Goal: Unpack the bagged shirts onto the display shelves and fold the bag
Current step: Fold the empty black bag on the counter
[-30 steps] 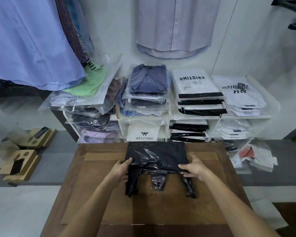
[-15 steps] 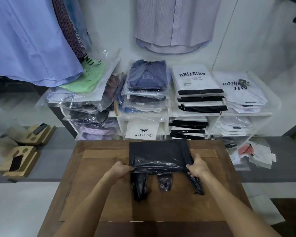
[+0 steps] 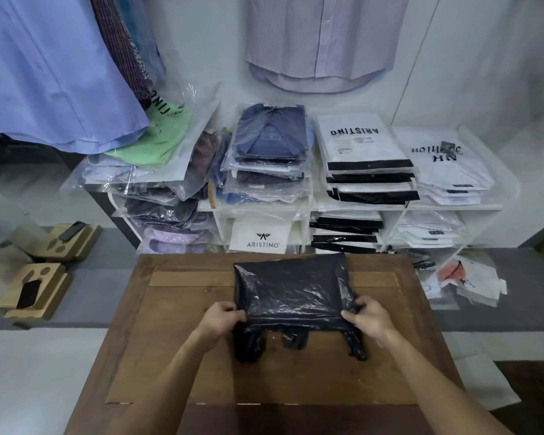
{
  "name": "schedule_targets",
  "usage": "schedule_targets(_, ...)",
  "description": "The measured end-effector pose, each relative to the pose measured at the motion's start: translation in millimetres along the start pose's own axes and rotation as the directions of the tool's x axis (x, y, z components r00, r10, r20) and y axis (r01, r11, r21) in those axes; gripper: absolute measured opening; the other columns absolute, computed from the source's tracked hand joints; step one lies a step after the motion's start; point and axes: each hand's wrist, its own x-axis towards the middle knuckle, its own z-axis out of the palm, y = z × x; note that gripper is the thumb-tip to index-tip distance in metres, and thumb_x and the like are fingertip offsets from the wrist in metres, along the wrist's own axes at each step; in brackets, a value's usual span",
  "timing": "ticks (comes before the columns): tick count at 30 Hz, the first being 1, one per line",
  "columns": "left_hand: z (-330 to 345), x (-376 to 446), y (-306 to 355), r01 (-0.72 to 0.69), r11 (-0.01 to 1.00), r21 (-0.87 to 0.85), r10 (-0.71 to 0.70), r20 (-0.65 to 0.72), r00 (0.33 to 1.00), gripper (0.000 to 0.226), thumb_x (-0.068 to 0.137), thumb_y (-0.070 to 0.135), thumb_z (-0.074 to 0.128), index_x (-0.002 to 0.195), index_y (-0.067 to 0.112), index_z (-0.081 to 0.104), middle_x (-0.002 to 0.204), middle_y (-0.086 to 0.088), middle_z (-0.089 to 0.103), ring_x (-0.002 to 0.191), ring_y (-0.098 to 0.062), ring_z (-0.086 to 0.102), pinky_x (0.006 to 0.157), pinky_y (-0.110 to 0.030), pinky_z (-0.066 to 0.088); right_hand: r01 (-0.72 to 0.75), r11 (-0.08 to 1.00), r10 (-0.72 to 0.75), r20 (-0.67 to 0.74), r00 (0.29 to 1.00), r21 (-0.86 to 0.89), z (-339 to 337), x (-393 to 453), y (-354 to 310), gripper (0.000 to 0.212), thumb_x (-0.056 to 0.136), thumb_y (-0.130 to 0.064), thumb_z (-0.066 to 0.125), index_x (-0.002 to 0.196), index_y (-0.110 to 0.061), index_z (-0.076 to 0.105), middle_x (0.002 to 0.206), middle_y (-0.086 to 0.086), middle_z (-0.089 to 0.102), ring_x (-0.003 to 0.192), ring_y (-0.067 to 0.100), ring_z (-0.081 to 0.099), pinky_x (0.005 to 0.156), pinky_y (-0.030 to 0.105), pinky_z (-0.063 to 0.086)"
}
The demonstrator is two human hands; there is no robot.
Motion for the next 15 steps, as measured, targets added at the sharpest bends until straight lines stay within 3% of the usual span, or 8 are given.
schedule_targets(3,-0.8,-1.2,-0.2,0.014,0.965,0.262,0.024,-0.14,0.99,0.051,0.072,0.03,0.084,0.109,0.006,0.058,0.105,-0.007,0.064,0.094,-0.022,0.062,0.08,-0.033,0.051,0.108,0.969,-0.126,-0.07,0.99,-0.223,3.5,-11.0,-4.5,0.07,0.081,-0.027,0.083,0.136,-0.017,0.041,0.117,0.007,0.058,0.106,0.027,0.059,0.089,0.037,0.049)
schedule_targets(5,0.8,-5.9,5.3,0.026,0.926,0.377,0.064,-0.224,0.973,0.077,0.069,0.044,0.082,0.129,0.014,0.044,0.126,-0.011,0.05,0.115,-0.032,0.054,0.094,-0.04,0.049,0.224,0.845,-0.32,-0.123,0.939,-0.485,7.1,-16.3,-11.6,0.091,0.078,-0.028,0.084,0.151,-0.027,0.03,0.135,0.01,0.044,0.12,0.03,0.051,0.101,0.04,0.047)
schedule_targets(6,3.1,-7.3,8.9,0.0,0.891,0.453,0.124,-0.244,0.962,0.083,0.07,0.049,0.078,0.137,0.02,0.04,0.134,-0.013,0.045,0.122,-0.036,0.049,0.101,-0.045,0.046,0.295,0.756,-0.417,-0.083,0.905,-0.585,9.3,-18.3,-16.9,0.096,0.078,-0.025,0.082,0.155,-0.034,0.026,0.142,0.01,0.038,0.125,0.028,0.046,0.107,0.04,0.043)
schedule_targets(10,27.5,-7.9,31.6,-0.147,0.738,0.659,0.3,-0.124,0.946,0.095,0.075,0.061,0.065,0.156,0.042,0.019,0.163,-0.015,0.018,0.15,-0.042,0.018,0.119,-0.064,0.016,0.548,0.499,-0.587,0.203,0.784,-0.671,21.9,-16.6,-43.9,0.089,0.083,-0.006,0.065,0.155,-0.046,0.031,0.166,0.001,0.012,0.15,0.028,0.014,0.124,0.044,0.018)
schedule_targets(12,45.7,-3.7,41.0,-0.195,0.658,0.727,0.344,-0.06,0.937,0.095,0.08,0.065,0.057,0.159,0.044,0.009,0.169,-0.011,0.001,0.156,-0.039,-0.005,0.119,-0.068,-0.001,0.607,0.438,-0.651,0.233,0.723,-0.663,31.2,-14.0,-56.8,0.072,0.09,-0.016,0.057,0.152,-0.046,0.038,0.169,0.001,0.012,0.154,0.029,0.009,0.126,0.046,0.01)
schedule_targets(15,69.2,7.1,50.3,-0.237,0.56,0.794,0.449,-0.051,0.892,0.075,0.094,0.057,0.041,0.161,0.039,0.011,0.171,-0.013,-0.001,0.156,-0.036,-0.012,0.12,-0.066,-0.005,0.599,0.431,-0.698,0.172,0.695,-0.675,45.7,-8.7,-72.6,0.059,0.095,-0.048,0.039,0.154,-0.046,0.033,0.17,0.001,0.011,0.157,0.03,0.007,0.126,0.053,0.002)
